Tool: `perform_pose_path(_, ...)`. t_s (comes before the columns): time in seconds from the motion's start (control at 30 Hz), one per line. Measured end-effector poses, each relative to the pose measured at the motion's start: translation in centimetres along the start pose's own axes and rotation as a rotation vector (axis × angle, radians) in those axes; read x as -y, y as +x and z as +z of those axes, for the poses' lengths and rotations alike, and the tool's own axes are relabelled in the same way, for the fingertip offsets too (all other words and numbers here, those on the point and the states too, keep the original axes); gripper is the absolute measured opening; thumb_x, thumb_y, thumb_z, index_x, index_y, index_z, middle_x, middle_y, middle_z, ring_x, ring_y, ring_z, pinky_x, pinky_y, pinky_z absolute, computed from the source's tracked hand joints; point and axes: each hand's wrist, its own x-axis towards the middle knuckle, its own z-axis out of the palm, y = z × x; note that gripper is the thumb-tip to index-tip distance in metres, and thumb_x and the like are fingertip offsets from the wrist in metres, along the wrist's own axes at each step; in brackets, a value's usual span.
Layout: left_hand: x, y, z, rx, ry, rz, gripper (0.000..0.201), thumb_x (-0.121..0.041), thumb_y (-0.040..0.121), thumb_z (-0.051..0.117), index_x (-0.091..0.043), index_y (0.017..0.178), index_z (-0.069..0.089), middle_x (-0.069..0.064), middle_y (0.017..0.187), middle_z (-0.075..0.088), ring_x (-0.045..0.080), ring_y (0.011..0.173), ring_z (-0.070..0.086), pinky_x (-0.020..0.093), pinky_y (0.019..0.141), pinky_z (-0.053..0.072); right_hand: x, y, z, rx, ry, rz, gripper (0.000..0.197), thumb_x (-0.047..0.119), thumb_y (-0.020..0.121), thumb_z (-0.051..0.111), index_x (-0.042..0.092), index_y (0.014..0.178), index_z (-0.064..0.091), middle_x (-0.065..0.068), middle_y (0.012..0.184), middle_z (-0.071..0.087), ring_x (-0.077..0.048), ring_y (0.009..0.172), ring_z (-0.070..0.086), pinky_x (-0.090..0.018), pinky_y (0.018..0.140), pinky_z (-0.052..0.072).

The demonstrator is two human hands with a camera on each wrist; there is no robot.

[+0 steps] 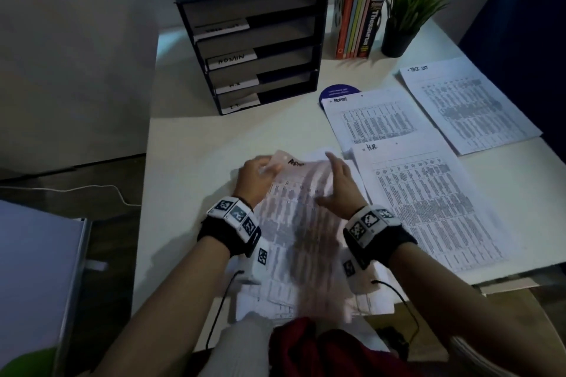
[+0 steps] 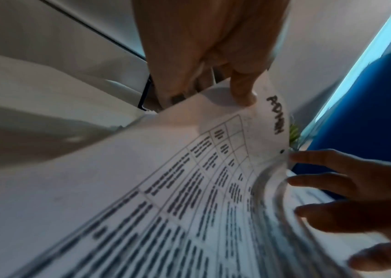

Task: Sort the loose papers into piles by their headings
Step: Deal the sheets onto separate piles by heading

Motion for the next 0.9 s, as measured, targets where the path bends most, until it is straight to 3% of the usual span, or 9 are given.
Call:
perform_pose_path(0.1,0.3,-1.9,-0.3,0.128,-0.238,-0.123,0.03,-0.027,0.092,0.053,0.0,0.096,0.064,0.009,0.088,0.055,0.012,0.072,0.049,0.017,0.066,0.039,1.6,0.4,-0.3,-0.014,-0.07,-0.1,0.075,0.011,0.074,0.074,0.023,0.138,0.037,-0.009,0.154,0.011,-0.03,0.141,0.015,-0.053,0.109,0.026)
perform_pose_path(0.2,0.7,-2.7,-0.6,0.199,-0.28,-0.259,0.062,-0.056,0.091,0.035,-0.004,0.076,0.064,0.007,0.09,0.062,0.015,0.073,0.053,0.026,0.075,0.04,2.5,0.0,0.1,0.062,-0.381,-0.096,0.036,0.023,0.083,0.066,0.021,0.118,0.059,0.004,0.151,0.025,-0.022,0.142,0.007,-0.061,0.109,0.014)
perform_pose_path(0.33,1.7,-1.7,-1.4,-0.082,-0.057,-0.247,0.029,-0.03,0.096,0.045,-0.01,0.097,0.066,0.009,0.106,0.058,0.019,0.103,0.051,0.029,0.093,0.038,1.7,-1.0,1.3,0.017,-0.499,-0.072,0.017,0.027,0.086,0.058,0.015,0.096,0.065,0.006,0.126,0.055,-0.015,0.136,0.025,-0.059,0.109,0.0)
perform_pose_path(0.47,2.0,-0.7,-0.6,0.036,0.239,-0.414,0.051,-0.029,0.09,0.054,-0.006,0.134,0.039,0.015,0.14,0.024,0.032,0.132,0.024,0.034,0.108,0.025,1.3,-2.0,1.8,0.019,-0.556,-0.052,0.033,0.039,0.087,0.057,0.017,0.112,0.059,0.004,0.119,0.059,-0.016,0.122,0.044,-0.054,0.111,0.003)
perform_pose_path(0.53,1.7,-0.3,-0.1,0.057,0.266,-0.422,0.05,-0.029,0.088,0.058,-0.007,0.13,0.042,0.015,0.139,0.025,0.033,0.13,0.025,0.034,0.107,0.027,1.2,-2.2,2.0,0.008,-0.559,-0.056,0.04,0.04,0.089,0.054,0.019,0.123,0.052,0.004,0.126,0.056,-0.016,0.124,0.043,-0.052,0.112,0.003)
perform_pose_path(0.6,1.8,0.2,0.3,0.085,0.191,-0.343,0.034,-0.019,0.088,0.058,-0.003,0.119,0.055,0.019,0.132,0.043,0.034,0.121,0.043,0.032,0.099,0.036,1.1,-2.3,2.1,0.004,-0.564,-0.069,0.041,0.039,0.091,0.051,0.02,0.128,0.049,0.004,0.131,0.052,-0.016,0.126,0.041,-0.051,0.112,0.002)
perform_pose_path(0.7,1.4,-0.6,0.2,0.186,-0.008,-0.207,0.019,0.001,0.088,0.053,0.002,0.102,0.065,0.012,0.097,0.064,0.023,0.092,0.058,0.028,0.083,0.044,1.0,-2.2,2.1,-0.017,-0.463,-0.094,0.041,0.041,0.088,0.056,0.019,0.123,0.057,0.001,0.138,0.045,-0.018,0.124,0.045,-0.05,0.112,0.009)
perform_pose_path(0.8,1.8,-1.2,-0.5,0.235,-0.054,-0.163,0.017,0.008,0.084,0.055,0.0,0.081,0.07,0.004,0.068,0.062,0.012,0.063,0.057,0.021,0.066,0.047,0.8,-1.9,2.0,-0.137,-0.246,-0.202,0.043,0.044,0.082,0.061,0.014,0.112,0.065,-0.01,0.141,0.037,-0.029,0.101,0.06,-0.044,0.09,0.045)
perform_pose_path(0.9,2.4,-1.3,-1.3,0.255,-0.047,-0.168,0.028,0.011,0.085,0.049,-0.005,0.074,0.069,0.019,0.073,0.065,0.018,0.059,0.054,0.021,0.056,0.043,1.5,-1.5,2.1,-0.214,-0.194,-0.299,0.053,0.035,0.082,0.067,0.013,0.128,0.05,-0.01,0.146,0.032,-0.025,0.073,0.063,-0.031,0.06,0.047)
